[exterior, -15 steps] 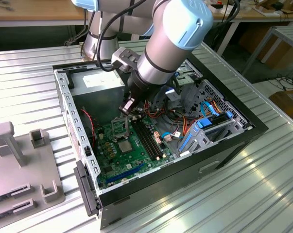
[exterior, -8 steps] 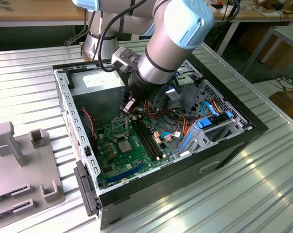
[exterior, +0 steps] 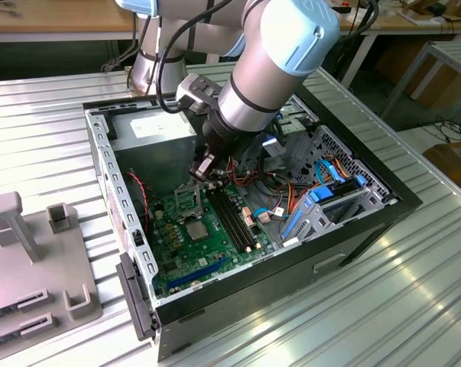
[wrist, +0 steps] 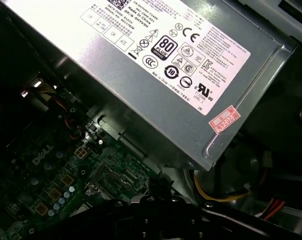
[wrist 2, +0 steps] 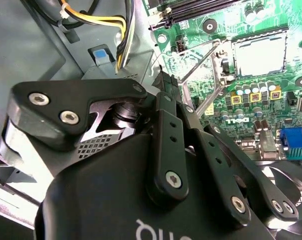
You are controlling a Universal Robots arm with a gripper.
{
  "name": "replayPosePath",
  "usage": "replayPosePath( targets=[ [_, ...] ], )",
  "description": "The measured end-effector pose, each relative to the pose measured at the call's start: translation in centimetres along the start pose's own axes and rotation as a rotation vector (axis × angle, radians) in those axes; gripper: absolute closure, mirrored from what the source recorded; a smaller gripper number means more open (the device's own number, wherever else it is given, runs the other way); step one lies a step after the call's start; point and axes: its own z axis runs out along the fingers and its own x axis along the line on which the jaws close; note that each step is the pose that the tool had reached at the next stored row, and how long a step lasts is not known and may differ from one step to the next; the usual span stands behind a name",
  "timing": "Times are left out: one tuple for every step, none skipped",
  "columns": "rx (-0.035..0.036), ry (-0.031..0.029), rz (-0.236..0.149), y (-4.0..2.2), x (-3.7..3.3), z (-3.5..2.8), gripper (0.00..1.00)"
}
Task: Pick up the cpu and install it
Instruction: 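Close the cpu cover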
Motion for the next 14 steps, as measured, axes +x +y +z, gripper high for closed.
replayPosePath(
  targets=[
    [-0.0005,0.0014,-0.006,-0.04,0.03,0.00,0.89],
    [-0.0010,0.0033,-0.013,-0.06,0.05,-0.01,0.89],
    [-0.0015,0.0060,-0.023,-0.09,0.08,-0.02,0.89],
    [-0.0019,0.0077,-0.029,-0.12,0.10,-0.03,0.89],
    [-0.0024,0.0104,-0.038,-0.16,0.14,-0.05,0.89],
    [-0.0028,0.0119,-0.044,-0.19,0.17,-0.06,0.89],
    [-0.0034,0.0138,-0.052,-0.25,0.22,-0.07,0.89],
    [-0.0036,0.0147,-0.055,-0.29,0.25,-0.09,0.89],
    [-0.0038,0.0156,-0.059,-0.33,0.28,-0.10,0.89],
    [-0.0040,0.0166,-0.062,-0.38,0.33,-0.12,0.89],
    [-0.0042,0.0174,-0.065,-0.43,0.37,-0.13,0.89],
    [-0.0044,0.0180,-0.068,-0.49,0.42,-0.15,0.89],
    [-0.0045,0.0185,-0.069,-0.54,0.47,-0.17,0.89],
    [-0.0046,0.0188,-0.070,-0.58,0.51,-0.18,0.89]
  ],
)
